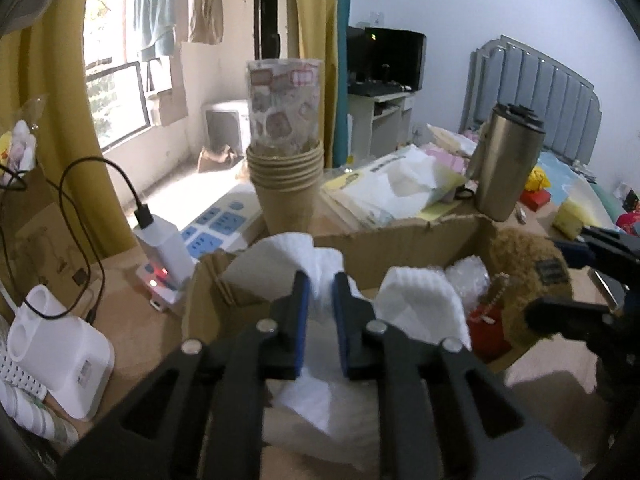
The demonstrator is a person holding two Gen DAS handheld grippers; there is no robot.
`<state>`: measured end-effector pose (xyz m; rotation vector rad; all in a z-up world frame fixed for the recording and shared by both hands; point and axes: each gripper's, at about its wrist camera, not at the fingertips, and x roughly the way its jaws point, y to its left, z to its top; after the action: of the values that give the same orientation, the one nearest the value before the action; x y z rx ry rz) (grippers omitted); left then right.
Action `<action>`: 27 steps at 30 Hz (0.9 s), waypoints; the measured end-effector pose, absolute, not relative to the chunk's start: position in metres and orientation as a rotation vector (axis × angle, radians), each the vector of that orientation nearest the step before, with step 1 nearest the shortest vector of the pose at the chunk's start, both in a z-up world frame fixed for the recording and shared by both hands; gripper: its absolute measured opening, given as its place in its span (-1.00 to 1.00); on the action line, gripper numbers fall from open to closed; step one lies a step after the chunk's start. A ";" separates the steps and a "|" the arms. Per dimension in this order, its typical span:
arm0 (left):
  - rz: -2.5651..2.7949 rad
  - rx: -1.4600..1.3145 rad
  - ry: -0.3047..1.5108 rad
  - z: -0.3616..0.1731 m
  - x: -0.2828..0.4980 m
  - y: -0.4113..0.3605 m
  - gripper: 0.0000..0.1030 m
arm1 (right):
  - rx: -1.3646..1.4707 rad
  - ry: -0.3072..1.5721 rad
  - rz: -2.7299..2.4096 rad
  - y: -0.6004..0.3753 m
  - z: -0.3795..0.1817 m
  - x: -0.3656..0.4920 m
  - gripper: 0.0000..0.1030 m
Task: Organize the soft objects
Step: 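Open both tools to drop the towel and teddy plush into the box, then move both tools back toward the cotton swab bag and grey socks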
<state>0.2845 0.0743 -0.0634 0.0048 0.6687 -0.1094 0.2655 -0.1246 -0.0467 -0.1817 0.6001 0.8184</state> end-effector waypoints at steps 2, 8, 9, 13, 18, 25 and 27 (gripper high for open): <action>-0.111 0.008 0.668 -0.062 0.282 0.073 -0.61 | -0.180 0.601 0.819 -0.122 -0.048 0.266 0.19; -0.134 -0.003 0.642 -0.056 0.271 0.075 0.45 | -0.186 0.605 0.789 -0.118 -0.054 0.269 0.44; -0.144 -0.010 0.638 -0.055 0.269 0.076 0.49 | -0.184 0.605 0.787 -0.119 -0.054 0.269 0.44; -0.144 0.000 0.631 -0.052 0.263 0.075 0.49 | -0.178 0.596 0.780 -0.123 -0.050 0.268 0.45; -0.142 0.007 0.623 -0.049 0.254 0.073 0.50 | -0.174 0.602 0.769 -0.125 -0.050 0.266 0.45; -0.142 -0.008 0.601 -0.041 0.241 0.078 0.54 | -0.166 0.600 0.759 -0.131 -0.047 0.261 0.45; -0.140 -0.017 0.590 -0.038 0.236 0.079 0.57 | -0.167 0.597 0.757 -0.133 -0.045 0.258 0.45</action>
<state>0.2364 0.0789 -0.0377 -0.0169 0.5901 -0.1397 0.2579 -0.1329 -0.0453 -0.1670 0.5973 0.7565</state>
